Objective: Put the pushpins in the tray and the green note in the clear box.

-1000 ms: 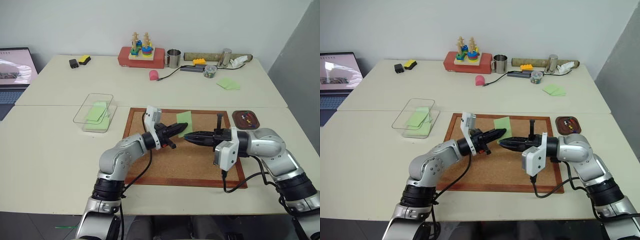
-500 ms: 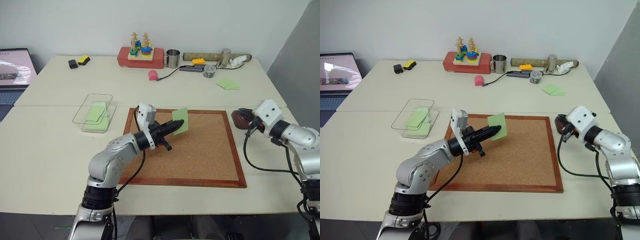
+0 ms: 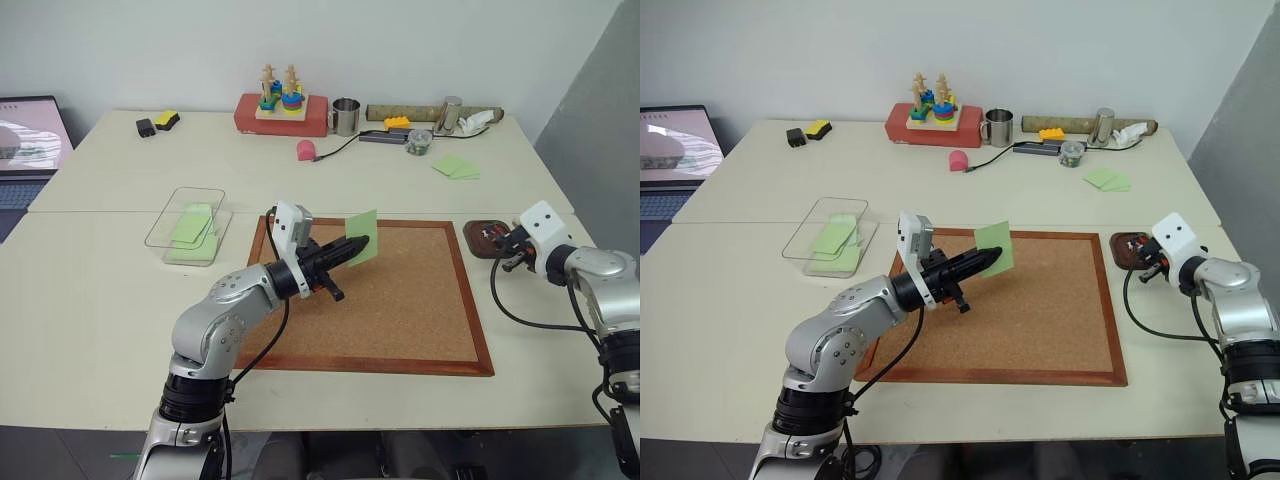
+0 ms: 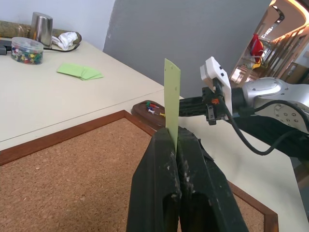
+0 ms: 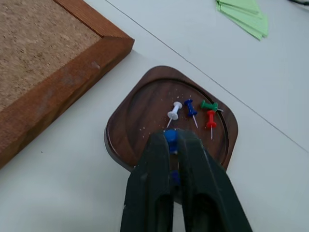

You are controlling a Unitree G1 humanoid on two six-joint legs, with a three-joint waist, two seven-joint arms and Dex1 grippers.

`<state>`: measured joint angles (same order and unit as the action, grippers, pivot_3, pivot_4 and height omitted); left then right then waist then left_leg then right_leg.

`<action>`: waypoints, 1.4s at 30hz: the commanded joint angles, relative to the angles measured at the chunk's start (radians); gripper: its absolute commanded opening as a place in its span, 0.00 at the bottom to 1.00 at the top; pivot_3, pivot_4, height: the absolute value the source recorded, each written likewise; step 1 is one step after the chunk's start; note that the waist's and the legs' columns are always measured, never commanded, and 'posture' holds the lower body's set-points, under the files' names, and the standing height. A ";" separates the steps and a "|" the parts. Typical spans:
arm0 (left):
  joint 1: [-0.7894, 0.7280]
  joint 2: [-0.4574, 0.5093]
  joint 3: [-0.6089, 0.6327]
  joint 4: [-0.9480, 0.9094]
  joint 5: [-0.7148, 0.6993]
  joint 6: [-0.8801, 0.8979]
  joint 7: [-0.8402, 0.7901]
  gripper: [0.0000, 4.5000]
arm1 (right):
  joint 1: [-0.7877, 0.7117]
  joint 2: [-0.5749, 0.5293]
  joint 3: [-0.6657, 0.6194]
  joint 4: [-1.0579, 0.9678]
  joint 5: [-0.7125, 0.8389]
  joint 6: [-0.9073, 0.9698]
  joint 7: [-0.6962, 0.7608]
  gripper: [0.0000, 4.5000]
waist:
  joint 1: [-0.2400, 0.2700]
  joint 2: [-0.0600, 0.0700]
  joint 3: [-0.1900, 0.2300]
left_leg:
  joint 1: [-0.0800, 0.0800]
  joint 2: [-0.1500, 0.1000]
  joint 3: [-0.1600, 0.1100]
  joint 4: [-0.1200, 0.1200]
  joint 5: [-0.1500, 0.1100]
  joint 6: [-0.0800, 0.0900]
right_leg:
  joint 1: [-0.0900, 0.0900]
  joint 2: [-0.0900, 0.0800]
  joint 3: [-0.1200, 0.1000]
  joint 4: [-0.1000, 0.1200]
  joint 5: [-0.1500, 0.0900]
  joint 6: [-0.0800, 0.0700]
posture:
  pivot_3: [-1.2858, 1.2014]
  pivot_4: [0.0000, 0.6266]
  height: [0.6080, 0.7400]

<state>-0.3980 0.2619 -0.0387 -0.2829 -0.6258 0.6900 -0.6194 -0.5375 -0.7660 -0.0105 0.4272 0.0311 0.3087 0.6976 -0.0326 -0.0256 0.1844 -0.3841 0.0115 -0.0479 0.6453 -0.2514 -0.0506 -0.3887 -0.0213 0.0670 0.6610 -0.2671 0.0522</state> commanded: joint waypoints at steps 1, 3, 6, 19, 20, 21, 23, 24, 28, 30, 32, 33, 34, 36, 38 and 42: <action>-0.001 0.001 -0.006 -0.050 -0.001 -0.018 0.006 0.00 | -0.035 0.004 -0.014 0.021 -0.007 -0.023 -0.011 0.32 | 0.000 0.000 0.000 | 0.000 0.000 0.000 0.000 0.000 0.000 | 0.000 0.000 0.000 0.000 0.000 0.000 | 0.52 0.24 1.00; 0.000 0.001 -0.005 -0.052 -0.001 -0.019 0.008 0.00 | -0.042 0.007 -0.021 0.022 -0.006 -0.028 -0.014 0.41 | 0.000 0.000 0.000 | 0.000 0.000 0.000 0.000 0.000 0.000 | 0.000 0.000 0.000 0.000 0.000 0.000 | 0.52 0.24 1.00; 0.001 0.004 0.000 -0.057 -0.001 -0.020 0.013 0.00 | -0.051 0.006 -0.037 0.016 0.000 -0.041 -0.024 0.52 | 0.000 0.000 0.000 | 0.000 0.000 0.000 0.000 0.000 0.000 | 0.000 0.000 0.000 0.000 0.000 0.000 | 0.52 0.24 1.00; 0.002 0.107 0.182 -0.088 0.011 -0.035 0.118 0.00 | -0.070 -0.044 -0.039 -0.328 0.179 -0.030 0.259 0.66 | -0.008 0.002 0.001 | 0.000 0.002 -0.001 0.000 0.000 0.000 | 0.000 0.001 -0.001 0.000 0.000 0.000 | 0.52 0.24 1.00; 0.004 0.117 0.202 -0.088 0.014 -0.036 0.131 0.00 | -0.077 -0.039 -0.035 -0.362 0.208 -0.023 0.288 0.66 | -0.008 0.002 0.001 | 0.000 0.001 -0.002 0.000 0.000 0.000 | 0.000 0.001 -0.002 0.000 0.000 0.000 | 0.52 0.24 1.00; 0.009 0.139 0.234 -0.080 0.038 -0.048 0.155 0.00 | -0.088 -0.024 -0.030 -0.434 0.278 0.031 0.327 0.66 | -0.007 0.002 0.001 | 0.000 0.001 -0.002 0.000 0.000 0.000 | 0.000 0.001 -0.002 0.000 0.000 0.000 | 0.52 0.24 1.00; 0.018 0.171 0.296 -0.057 0.080 -0.069 0.212 0.00 | -0.118 0.023 -0.013 -0.536 0.362 0.103 0.344 0.66 | -0.010 0.002 0.002 | 0.000 0.001 -0.002 0.000 0.000 0.000 | 0.000 0.001 -0.001 0.000 0.000 0.000 | 0.52 0.24 1.00; 0.023 0.186 0.321 -0.046 0.098 -0.076 0.238 0.00 | -0.133 0.047 0.000 -0.568 0.383 0.128 0.340 0.66 | -0.013 0.002 0.002 | 0.000 0.001 -0.002 0.000 0.000 0.000 | 0.000 0.001 -0.001 0.000 0.000 0.000 | 0.52 0.24 1.00; 0.037 0.236 0.386 0.003 0.158 -0.090 0.300 0.00 | -0.184 0.113 0.053 -0.631 0.398 0.196 0.306 0.66 | -0.012 0.002 0.002 | 0.000 0.002 -0.004 0.000 0.000 0.000 | 0.000 0.001 -0.004 0.001 0.000 0.000 | 0.52 0.24 1.00; 0.036 0.262 0.414 0.054 0.202 -0.109 0.337 0.00 | -0.197 0.148 0.068 -0.668 0.429 0.264 0.277 0.66 | -0.004 0.001 0.002 | -0.001 0.001 -0.004 0.000 0.000 0.000 | 0.000 0.000 -0.004 0.001 0.000 0.000 | 0.52 0.24 1.00; 0.030 0.272 0.436 0.097 0.218 -0.117 0.359 0.00 | -0.197 0.167 0.082 -0.699 0.447 0.301 0.267 0.66 | 0.004 0.001 0.002 | -0.002 0.001 -0.005 0.000 0.000 0.000 | -0.001 -0.001 -0.005 0.000 0.000 0.000 | 0.52 0.24 1.00; 0.028 0.278 0.436 0.117 0.228 -0.121 0.363 0.00 | -0.193 0.171 0.087 -0.709 0.446 0.307 0.268 0.66 | 0.005 0.001 0.002 | -0.002 0.001 -0.005 0.000 0.000 0.000 | -0.001 -0.001 -0.005 0.000 0.000 0.000 | 0.52 0.24 1.00; 0.026 0.284 0.434 0.137 0.240 -0.129 0.366 0.00 | -0.191 0.173 0.092 -0.715 0.445 0.311 0.264 0.66 | 0.006 0.001 0.002 | -0.002 0.001 -0.005 0.000 0.000 0.000 | -0.001 -0.001 -0.005 0.000 0.000 0.000 | 0.52 0.24 1.00; 0.014 0.290 0.427 0.200 0.254 -0.140 0.359 0.00 | -0.187 0.183 0.101 -0.726 0.443 0.319 0.257 0.66 | 0.008 0.001 0.002 | -0.003 0.000 -0.005 0.000 0.000 0.000 | -0.001 -0.002 -0.006 -0.001 0.000 0.000 | 0.52 0.24 1.00; -0.008 0.285 0.426 0.263 0.258 -0.151 0.356 0.04 | -0.184 0.186 0.107 -0.735 0.445 0.327 0.255 0.67 | 0.008 0.001 0.002 | -0.005 0.000 -0.007 0.000 0.000 0.000 | -0.001 -0.002 -0.007 -0.001 0.000 0.000 | 0.52 0.24 1.00; -0.038 0.287 0.416 0.325 0.265 -0.165 0.342 0.19 | -0.181 0.182 0.109 -0.740 0.442 0.338 0.254 0.67 | 0.006 0.001 0.002 | -0.006 0.000 -0.008 0.000 0.000 0.000 | -0.003 -0.002 -0.009 -0.001 0.000 0.000 | 0.52 0.24 1.00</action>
<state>-0.4090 0.5337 0.3786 0.0390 -0.3711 0.5561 -0.2686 -0.7146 -0.5796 0.1038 -0.2734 0.4597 0.6451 0.9580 -0.0269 -0.0245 0.1864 -0.3911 0.0120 -0.0558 0.6455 -0.2515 -0.0508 -0.3920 -0.0230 0.0580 0.6605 -0.2670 0.0520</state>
